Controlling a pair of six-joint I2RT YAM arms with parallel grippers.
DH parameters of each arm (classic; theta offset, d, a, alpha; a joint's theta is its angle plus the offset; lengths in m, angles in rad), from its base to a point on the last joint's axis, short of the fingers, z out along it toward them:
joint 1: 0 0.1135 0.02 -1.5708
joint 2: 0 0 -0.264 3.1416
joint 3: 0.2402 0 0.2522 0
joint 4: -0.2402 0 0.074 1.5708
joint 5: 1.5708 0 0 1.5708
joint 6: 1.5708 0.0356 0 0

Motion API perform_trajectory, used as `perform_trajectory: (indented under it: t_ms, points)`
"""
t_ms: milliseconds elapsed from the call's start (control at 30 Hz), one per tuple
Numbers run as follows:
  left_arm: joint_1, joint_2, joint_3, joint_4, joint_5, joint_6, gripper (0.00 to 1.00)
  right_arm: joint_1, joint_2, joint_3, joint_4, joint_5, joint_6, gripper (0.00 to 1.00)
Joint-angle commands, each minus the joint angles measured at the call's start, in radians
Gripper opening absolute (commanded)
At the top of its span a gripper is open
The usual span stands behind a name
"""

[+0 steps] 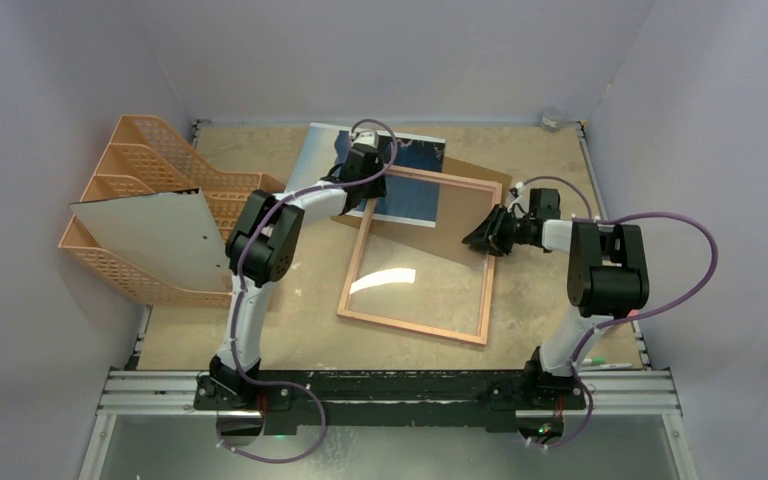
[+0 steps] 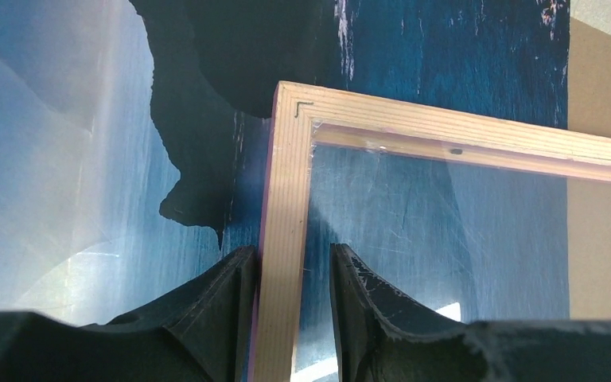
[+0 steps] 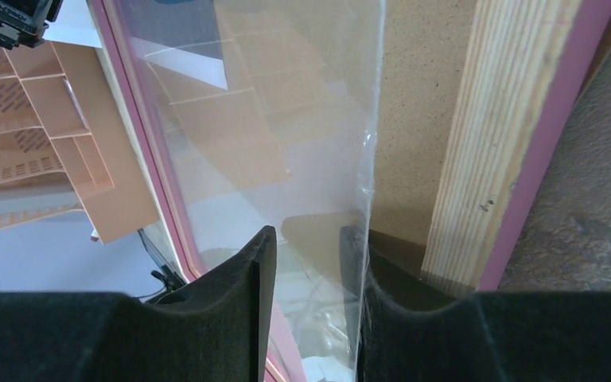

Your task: Put the photo into the frame

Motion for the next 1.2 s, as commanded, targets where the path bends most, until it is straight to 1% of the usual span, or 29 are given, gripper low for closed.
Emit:
perform_trajectory:
  t_ms: [0,133,267,333,367,400,467,567,833,933,1067,1167]
  points:
    - [-0.001,0.045,0.022,-0.132,-0.023,0.035,0.41,0.008,-0.061,0.016,0.032,0.029,0.024,0.39]
    - [-0.001,0.059,0.042,-0.171,-0.006,0.045,0.41,0.008,-0.085,-0.033,0.119,-0.012,0.063,0.36]
    - [-0.001,0.059,0.053,-0.182,0.02,0.047,0.42,0.008,-0.106,-0.097,0.188,-0.083,0.111,0.24]
    - [-0.001,0.062,0.064,-0.189,0.03,0.047,0.42,0.008,-0.125,-0.115,0.193,-0.095,0.115,0.22]
    - [-0.001,0.063,0.066,-0.193,0.034,0.046,0.42,0.007,-0.136,-0.123,0.191,-0.099,0.114,0.24]
    - [-0.001,0.063,0.067,-0.195,0.036,0.044,0.42,0.008,-0.147,-0.13,0.188,-0.103,0.11,0.29]
    - [-0.001,0.065,0.071,-0.201,0.039,0.039,0.42,0.008,-0.163,-0.141,0.169,-0.099,0.101,0.41]
    - [-0.001,0.066,0.073,-0.21,0.043,0.024,0.42,0.008,-0.19,-0.161,0.139,-0.084,0.092,0.5]
    - [0.0,0.075,0.079,-0.233,0.051,-0.024,0.41,0.008,-0.277,-0.224,0.097,-0.089,0.122,0.52]
    - [0.0,0.077,0.081,-0.235,0.063,-0.038,0.41,0.008,-0.298,-0.25,0.068,-0.099,0.104,0.53]
    - [0.001,0.08,0.084,-0.241,0.067,-0.051,0.41,0.008,-0.322,-0.28,0.054,-0.118,0.07,0.58]
    - [0.001,0.081,0.085,-0.245,0.066,-0.061,0.41,0.008,-0.336,-0.292,0.028,-0.121,0.043,0.58]
